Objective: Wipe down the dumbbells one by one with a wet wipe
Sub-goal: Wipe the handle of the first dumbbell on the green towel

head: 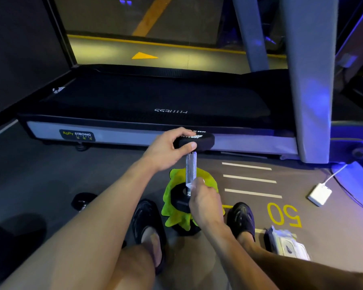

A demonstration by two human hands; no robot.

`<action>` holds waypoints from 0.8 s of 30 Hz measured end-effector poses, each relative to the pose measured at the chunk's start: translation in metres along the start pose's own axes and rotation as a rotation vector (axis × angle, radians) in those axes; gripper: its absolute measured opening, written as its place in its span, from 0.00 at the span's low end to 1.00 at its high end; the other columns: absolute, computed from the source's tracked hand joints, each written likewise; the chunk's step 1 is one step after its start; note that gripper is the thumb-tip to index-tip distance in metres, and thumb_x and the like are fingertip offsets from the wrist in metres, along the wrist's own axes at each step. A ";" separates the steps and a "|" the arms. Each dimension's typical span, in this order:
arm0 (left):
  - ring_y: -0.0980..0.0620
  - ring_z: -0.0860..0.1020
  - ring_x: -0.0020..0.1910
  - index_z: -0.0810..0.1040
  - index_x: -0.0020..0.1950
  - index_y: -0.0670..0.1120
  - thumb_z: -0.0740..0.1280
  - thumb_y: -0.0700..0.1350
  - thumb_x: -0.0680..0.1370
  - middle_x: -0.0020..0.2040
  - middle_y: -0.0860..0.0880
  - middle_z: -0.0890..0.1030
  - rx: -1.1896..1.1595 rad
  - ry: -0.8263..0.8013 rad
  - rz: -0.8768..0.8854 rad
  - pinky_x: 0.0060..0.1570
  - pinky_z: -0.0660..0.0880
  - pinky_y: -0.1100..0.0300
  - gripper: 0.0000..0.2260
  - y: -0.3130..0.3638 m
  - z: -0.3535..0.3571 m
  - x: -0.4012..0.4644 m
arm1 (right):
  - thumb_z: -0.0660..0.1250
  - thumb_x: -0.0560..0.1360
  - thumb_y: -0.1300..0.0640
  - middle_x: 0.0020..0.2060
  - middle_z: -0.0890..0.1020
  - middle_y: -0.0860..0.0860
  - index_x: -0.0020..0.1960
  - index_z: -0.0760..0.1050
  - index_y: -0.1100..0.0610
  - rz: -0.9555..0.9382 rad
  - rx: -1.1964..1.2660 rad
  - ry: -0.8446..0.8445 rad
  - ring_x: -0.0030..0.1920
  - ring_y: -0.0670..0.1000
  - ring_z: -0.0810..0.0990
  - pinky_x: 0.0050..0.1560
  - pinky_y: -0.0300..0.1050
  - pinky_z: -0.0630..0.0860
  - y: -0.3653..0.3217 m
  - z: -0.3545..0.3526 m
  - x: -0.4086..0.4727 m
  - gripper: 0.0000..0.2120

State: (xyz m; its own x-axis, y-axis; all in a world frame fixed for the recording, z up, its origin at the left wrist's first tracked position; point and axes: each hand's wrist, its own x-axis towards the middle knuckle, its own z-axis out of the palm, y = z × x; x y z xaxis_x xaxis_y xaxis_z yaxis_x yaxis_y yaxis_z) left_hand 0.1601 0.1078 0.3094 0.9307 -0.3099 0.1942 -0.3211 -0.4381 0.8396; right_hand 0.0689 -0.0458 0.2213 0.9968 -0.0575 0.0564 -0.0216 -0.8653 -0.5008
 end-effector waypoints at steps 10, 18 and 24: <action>0.71 0.77 0.49 0.82 0.62 0.60 0.73 0.56 0.78 0.64 0.65 0.81 0.074 0.019 0.002 0.54 0.72 0.63 0.13 0.008 0.000 -0.004 | 0.68 0.70 0.65 0.39 0.83 0.54 0.55 0.74 0.57 -0.160 -0.217 -0.008 0.39 0.61 0.83 0.32 0.46 0.65 -0.002 -0.008 -0.034 0.15; 0.62 0.77 0.66 0.81 0.62 0.61 0.73 0.60 0.75 0.65 0.64 0.81 0.071 0.010 0.005 0.70 0.73 0.54 0.16 0.005 0.000 -0.006 | 0.51 0.70 0.57 0.29 0.82 0.53 0.39 0.81 0.57 -0.202 -0.405 0.046 0.39 0.55 0.83 0.36 0.46 0.77 -0.043 0.023 -0.019 0.19; 0.61 0.78 0.63 0.81 0.63 0.61 0.72 0.59 0.76 0.66 0.65 0.80 0.065 -0.011 -0.009 0.61 0.74 0.56 0.15 0.004 -0.002 -0.005 | 0.60 0.70 0.60 0.32 0.81 0.51 0.48 0.78 0.54 -0.175 -0.349 0.096 0.40 0.57 0.81 0.39 0.48 0.76 -0.001 0.010 -0.031 0.11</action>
State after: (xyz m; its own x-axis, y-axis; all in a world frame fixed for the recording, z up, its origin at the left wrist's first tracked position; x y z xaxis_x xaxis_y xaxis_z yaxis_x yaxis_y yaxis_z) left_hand 0.1542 0.1094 0.3127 0.9318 -0.3145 0.1810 -0.3236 -0.4948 0.8065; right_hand 0.0389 -0.0388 0.2116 0.9763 0.0736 0.2037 0.1062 -0.9823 -0.1544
